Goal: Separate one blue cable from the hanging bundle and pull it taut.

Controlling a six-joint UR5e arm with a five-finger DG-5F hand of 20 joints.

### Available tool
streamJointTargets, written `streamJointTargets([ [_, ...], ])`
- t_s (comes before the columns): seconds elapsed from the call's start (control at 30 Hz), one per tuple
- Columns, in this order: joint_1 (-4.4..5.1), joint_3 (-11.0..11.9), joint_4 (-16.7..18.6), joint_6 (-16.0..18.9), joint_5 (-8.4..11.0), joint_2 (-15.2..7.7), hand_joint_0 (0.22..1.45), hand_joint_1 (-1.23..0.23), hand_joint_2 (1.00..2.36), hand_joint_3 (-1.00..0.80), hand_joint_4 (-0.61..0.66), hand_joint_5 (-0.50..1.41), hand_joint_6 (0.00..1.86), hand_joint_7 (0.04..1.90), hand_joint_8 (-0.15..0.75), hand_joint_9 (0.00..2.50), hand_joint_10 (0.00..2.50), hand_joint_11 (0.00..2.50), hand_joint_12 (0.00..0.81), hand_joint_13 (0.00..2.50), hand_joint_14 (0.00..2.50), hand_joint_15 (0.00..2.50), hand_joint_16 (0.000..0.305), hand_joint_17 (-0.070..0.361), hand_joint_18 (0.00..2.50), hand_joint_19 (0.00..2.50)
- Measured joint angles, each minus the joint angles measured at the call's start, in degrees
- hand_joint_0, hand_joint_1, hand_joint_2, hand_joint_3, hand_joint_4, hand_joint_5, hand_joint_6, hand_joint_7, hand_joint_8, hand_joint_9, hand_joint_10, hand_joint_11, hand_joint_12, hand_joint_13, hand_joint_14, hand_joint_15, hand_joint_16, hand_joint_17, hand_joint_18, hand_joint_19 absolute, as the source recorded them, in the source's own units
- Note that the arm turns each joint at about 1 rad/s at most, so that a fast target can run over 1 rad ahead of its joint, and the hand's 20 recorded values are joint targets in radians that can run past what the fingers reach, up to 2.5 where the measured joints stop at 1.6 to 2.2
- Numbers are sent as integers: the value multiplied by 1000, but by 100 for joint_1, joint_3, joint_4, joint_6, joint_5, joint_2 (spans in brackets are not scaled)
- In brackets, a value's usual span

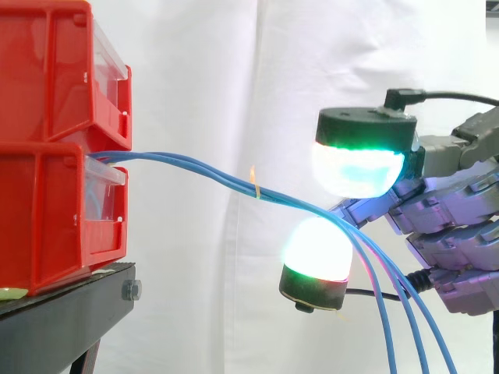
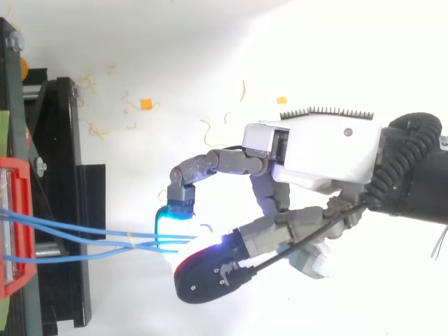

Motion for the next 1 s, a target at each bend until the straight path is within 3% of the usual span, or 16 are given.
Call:
streamJointTargets([
  [0.4,0,0,0,0,15,0,713,-780,1021,-158,122,129,505,1130,182,2208,32,822,303,1947,26,1282,45,101,1537,958],
  [0.53,0,0,0,0,18,0,711,-828,1021,-141,106,130,505,1130,187,2202,31,794,310,1938,26,1280,45,102,1539,949],
  [0.73,0,0,0,0,26,0,716,-971,1016,-229,109,127,506,1127,182,2176,31,804,294,1921,27,1273,44,99,1515,947],
  [0.87,-1,0,0,0,27,0,732,-1055,1002,-468,141,123,505,1119,173,2162,30,786,296,1900,28,1274,43,97,1492,961],
  [0.93,0,0,0,0,27,0,704,-1068,1000,-500,146,121,505,1121,174,2154,31,798,296,1893,30,1284,44,99,1482,959],
  [1.0,-1,0,0,0,27,0,567,-962,1000,-500,155,120,505,1122,164,2137,29,746,308,1884,28,1279,48,107,1478,955],
])
